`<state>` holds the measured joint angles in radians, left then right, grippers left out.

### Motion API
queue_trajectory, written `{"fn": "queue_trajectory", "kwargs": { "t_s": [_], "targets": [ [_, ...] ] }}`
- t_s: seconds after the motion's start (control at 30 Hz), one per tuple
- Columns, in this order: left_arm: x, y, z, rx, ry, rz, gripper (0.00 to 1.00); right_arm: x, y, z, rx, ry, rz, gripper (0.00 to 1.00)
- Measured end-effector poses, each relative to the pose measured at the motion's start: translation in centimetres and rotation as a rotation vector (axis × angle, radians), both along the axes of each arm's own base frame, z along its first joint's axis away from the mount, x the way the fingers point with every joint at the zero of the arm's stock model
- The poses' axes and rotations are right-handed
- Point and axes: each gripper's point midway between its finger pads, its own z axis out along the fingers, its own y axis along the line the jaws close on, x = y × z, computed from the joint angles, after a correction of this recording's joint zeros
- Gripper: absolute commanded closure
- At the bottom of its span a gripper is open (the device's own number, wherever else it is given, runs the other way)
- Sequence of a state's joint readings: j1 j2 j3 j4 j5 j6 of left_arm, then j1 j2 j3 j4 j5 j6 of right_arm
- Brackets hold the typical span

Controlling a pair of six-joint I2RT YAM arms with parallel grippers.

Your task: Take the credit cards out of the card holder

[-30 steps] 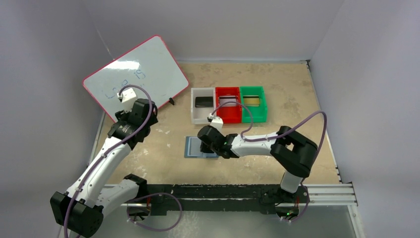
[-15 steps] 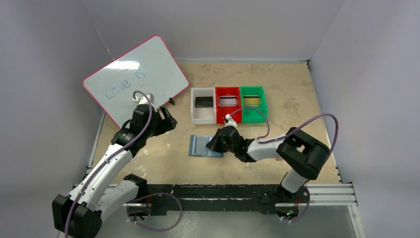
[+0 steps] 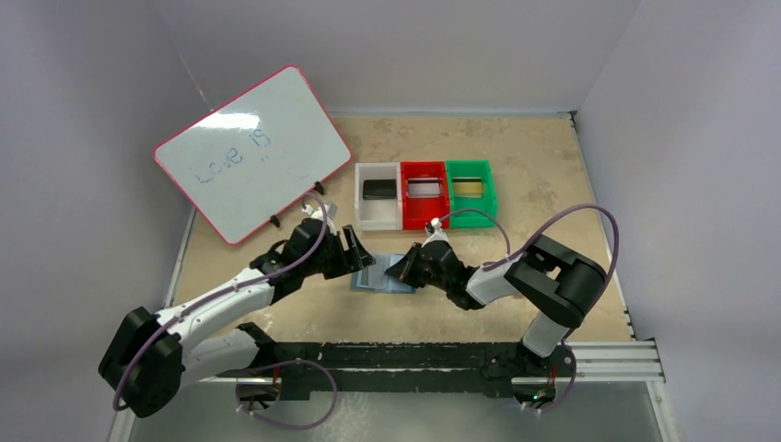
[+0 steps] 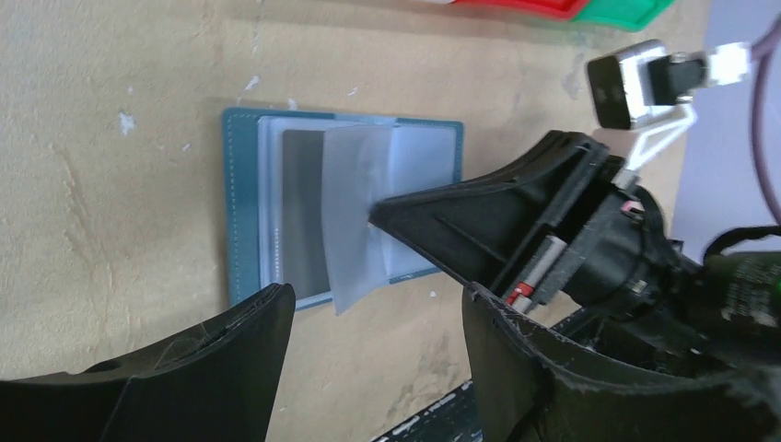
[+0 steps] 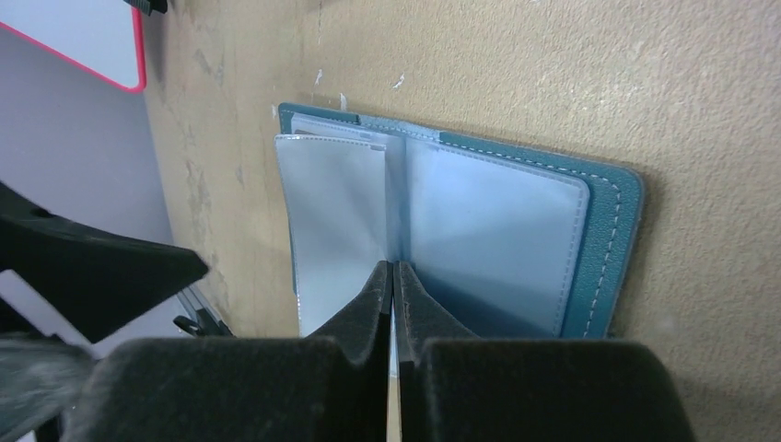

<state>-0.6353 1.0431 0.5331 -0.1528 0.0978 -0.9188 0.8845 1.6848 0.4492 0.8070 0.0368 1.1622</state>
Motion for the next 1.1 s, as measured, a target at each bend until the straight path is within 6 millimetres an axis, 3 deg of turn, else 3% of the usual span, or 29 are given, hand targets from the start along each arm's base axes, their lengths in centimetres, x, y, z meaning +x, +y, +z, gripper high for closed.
{"fn": "queue_trajectory", "kwargs": {
  "t_s": [0.13, 0.47, 1.1],
  "targets": [
    [-0.3, -0.3, -1.9, 0.012, 0.038, 0.024, 0.34, 0.0, 0.1, -0.1, 0.007, 0.006, -0.003, 1.0],
    [0.3, -1.6, -1.8, -0.016, 0.013, 0.028, 0.36, 0.3, 0.2, -0.2, 0.027, 0.014, -0.014, 1.0],
    [0.2, -2.8, -4.6, 0.037, 0.035, 0.036, 0.41, 0.3, 0.2, -0.2, 0.034, 0.024, -0.024, 1.0]
  ]
}}
